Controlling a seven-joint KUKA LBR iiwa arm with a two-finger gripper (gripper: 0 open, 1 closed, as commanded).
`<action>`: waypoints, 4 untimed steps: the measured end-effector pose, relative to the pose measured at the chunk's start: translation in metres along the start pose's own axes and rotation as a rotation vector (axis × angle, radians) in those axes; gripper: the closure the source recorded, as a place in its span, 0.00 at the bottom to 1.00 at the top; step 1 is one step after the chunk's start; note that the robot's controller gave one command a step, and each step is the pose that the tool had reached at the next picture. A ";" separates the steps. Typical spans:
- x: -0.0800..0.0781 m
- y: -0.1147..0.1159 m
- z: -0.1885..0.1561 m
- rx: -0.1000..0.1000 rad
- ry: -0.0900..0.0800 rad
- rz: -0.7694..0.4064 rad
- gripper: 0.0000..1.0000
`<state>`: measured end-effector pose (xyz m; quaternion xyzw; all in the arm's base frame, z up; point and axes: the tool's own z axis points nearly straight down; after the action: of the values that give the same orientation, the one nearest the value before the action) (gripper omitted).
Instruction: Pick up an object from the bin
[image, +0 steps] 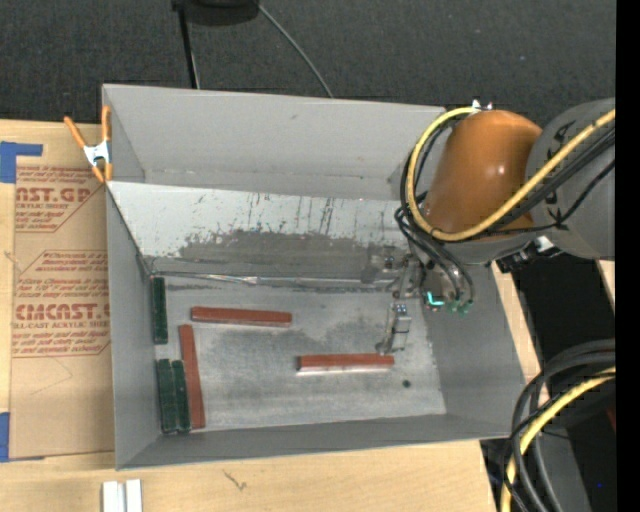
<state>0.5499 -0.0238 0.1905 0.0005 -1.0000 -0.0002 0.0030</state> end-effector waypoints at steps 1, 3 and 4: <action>-0.002 0.000 -0.005 0.001 -0.008 -0.001 0.00; 0.012 -0.015 0.064 0.001 -0.010 -0.030 0.00; 0.011 -0.013 0.097 0.000 -0.002 -0.092 0.00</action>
Offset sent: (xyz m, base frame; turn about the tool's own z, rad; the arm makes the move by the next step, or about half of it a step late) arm -0.0268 -0.0281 -0.1205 -0.0508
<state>0.5385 -0.0372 0.0933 0.0465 -0.9989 -0.0003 0.0018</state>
